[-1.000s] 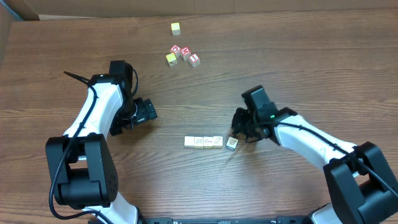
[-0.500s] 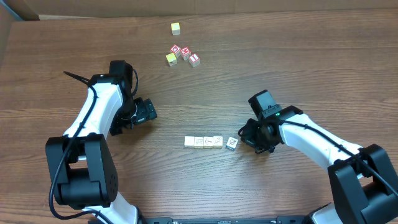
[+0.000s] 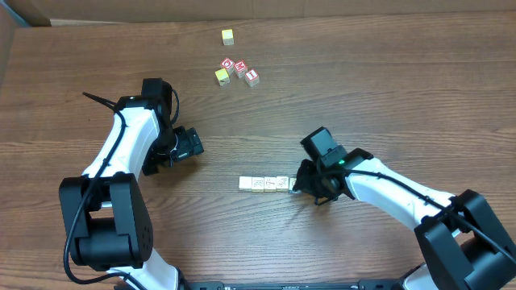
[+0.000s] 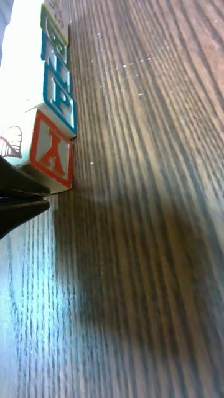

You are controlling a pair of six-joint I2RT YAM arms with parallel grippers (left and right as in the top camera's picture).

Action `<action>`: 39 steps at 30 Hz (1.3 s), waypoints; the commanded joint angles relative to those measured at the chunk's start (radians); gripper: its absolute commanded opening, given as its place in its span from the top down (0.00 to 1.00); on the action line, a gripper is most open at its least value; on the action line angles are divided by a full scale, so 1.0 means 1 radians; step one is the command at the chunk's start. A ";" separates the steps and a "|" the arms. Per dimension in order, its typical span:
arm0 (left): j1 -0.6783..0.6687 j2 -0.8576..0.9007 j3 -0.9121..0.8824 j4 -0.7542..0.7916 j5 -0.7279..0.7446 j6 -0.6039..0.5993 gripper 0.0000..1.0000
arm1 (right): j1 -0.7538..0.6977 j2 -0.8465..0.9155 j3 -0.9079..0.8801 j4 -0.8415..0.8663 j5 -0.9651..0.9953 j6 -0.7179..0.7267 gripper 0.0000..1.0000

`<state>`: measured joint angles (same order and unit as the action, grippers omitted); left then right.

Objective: Flip 5 blocks

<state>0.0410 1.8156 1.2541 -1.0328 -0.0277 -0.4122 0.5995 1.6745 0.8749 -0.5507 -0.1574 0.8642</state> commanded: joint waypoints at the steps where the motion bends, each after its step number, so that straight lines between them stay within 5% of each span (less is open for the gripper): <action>1: -0.002 -0.026 0.018 -0.002 -0.006 0.008 0.00 | 0.001 -0.029 -0.004 0.003 0.051 0.008 0.96; 22: -0.002 -0.026 0.018 -0.002 -0.006 0.008 0.00 | 0.001 -0.029 -0.004 0.071 0.044 0.000 0.96; 39: -0.002 -0.026 0.018 -0.002 -0.006 0.008 0.00 | 0.046 -0.029 -0.005 -0.066 -0.047 0.040 0.96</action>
<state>0.0410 1.8156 1.2541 -1.0328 -0.0277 -0.4122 0.6193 1.6745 0.8749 -0.6197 -0.1841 0.8906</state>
